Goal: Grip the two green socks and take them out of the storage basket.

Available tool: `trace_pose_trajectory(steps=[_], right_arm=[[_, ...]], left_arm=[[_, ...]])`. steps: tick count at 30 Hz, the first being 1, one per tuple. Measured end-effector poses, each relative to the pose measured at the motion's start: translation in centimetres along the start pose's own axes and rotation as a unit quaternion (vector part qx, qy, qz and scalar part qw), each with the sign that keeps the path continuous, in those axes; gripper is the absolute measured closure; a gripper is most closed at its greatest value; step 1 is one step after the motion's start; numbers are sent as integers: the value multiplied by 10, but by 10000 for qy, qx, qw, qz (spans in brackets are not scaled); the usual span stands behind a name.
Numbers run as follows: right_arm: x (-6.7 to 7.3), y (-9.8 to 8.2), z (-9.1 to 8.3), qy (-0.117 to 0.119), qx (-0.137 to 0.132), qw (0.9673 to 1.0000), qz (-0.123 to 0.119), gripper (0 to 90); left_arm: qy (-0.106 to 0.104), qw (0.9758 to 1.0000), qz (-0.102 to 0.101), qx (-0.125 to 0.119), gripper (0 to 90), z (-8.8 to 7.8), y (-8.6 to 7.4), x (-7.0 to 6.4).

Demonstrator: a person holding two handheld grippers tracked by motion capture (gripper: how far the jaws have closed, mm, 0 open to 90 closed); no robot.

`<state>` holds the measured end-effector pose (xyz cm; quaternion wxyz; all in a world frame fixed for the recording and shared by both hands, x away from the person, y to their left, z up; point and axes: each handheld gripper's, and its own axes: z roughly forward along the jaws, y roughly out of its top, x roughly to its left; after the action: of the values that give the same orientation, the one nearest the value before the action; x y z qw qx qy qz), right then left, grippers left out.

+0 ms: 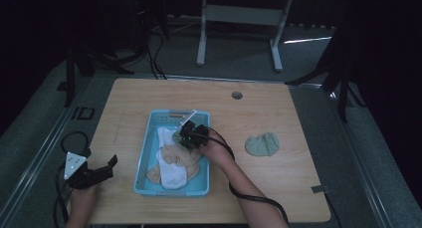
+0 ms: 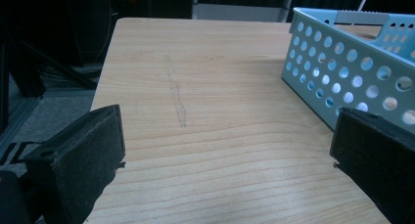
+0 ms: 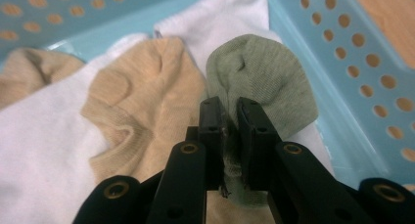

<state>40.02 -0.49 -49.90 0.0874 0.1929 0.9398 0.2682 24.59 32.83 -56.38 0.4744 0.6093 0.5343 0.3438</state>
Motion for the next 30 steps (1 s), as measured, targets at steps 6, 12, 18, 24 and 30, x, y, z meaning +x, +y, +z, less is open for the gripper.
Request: trace_pose_trajectory(steps=[6,12,18,24,30], right_arm=[[0,2,-19,-17,-338,9994,55,817],[1,7,-44,-12,-675,9977,28,818],[2,9,-68,17,-983,9951,30,817],[-2,6,-90,-95,-1149,9933,57,817],[-11,-1,-110,-228,-1317,9909,157,817]], left_arm=[[9,10000,-1,2,0,0,0,0],[13,10000,-2,3,0,0,0,0],[24,10000,-5,0,0,0,0,0],[31,10000,-6,1,0,0,0,0],[42,10000,-5,3,0,0,0,0]])
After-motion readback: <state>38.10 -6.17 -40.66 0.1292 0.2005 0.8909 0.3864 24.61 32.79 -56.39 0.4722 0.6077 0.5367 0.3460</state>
